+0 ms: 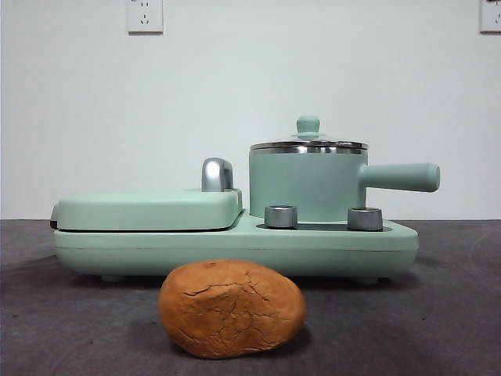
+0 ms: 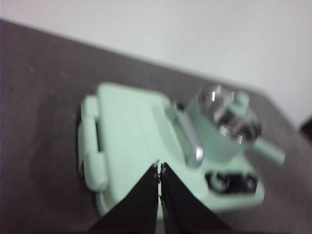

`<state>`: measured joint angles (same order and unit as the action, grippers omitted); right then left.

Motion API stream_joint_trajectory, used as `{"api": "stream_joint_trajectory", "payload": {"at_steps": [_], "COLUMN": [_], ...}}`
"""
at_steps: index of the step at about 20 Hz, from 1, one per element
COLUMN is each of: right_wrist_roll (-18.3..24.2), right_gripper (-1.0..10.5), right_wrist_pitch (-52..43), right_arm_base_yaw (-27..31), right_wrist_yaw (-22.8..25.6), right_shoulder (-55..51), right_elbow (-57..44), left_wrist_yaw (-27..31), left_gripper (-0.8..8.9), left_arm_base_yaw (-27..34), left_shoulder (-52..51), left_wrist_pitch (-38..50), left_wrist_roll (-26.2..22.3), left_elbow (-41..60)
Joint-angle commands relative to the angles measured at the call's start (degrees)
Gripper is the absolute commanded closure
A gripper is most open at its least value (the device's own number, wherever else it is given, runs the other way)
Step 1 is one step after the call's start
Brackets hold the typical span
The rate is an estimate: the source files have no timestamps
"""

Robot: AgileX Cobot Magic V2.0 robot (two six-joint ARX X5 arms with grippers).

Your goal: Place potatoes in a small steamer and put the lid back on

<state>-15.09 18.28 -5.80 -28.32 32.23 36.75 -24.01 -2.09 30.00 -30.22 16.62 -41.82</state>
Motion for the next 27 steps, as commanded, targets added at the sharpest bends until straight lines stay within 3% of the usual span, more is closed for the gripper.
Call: {"api": "stream_joint_trajectory", "payload": {"at_steps": [1,6,11,13,15,18,27], "right_wrist_roll": [15.8,26.2,32.8,34.6,35.3,35.3,34.6], "right_gripper": [9.3,9.3,9.3,8.6,7.4,6.7,6.7], "right_wrist_pitch": [5.5,10.3,12.3,12.9,13.1,13.1,13.1], "right_arm_base_yaw": [-2.0,-9.9,-15.7,-16.7,-17.0,-17.0,-17.0], "right_wrist_yaw": [0.3,7.7,11.8,11.9,11.9,11.9,11.9], "right_shoulder": [3.0,6.4,7.4,7.4,7.3,7.3,7.4], "right_elbow": [3.9,7.0,7.2,7.2,7.2,7.2,7.2], "left_wrist_yaw": [-1.4,-0.8,1.3,1.3,1.3,1.3,1.2], "left_gripper": [8.04,8.04,8.04,7.93,6.9,5.88,5.88], "left_arm_base_yaw": [-1.2,-6.8,-12.5,-13.8,-14.6,-15.0,-15.3], "left_shoulder": [4.4,10.4,13.1,13.2,13.2,13.0,13.4], "left_wrist_pitch": [-2.9,-7.6,-8.3,-8.2,-7.7,-7.6,-7.4], "left_wrist_roll": [-12.0,-23.6,-30.9,-32.8,-33.1,-33.1,-33.1], "left_elbow": [-3.7,-9.1,-11.2,-11.2,-11.2,-11.2,-11.2]}}
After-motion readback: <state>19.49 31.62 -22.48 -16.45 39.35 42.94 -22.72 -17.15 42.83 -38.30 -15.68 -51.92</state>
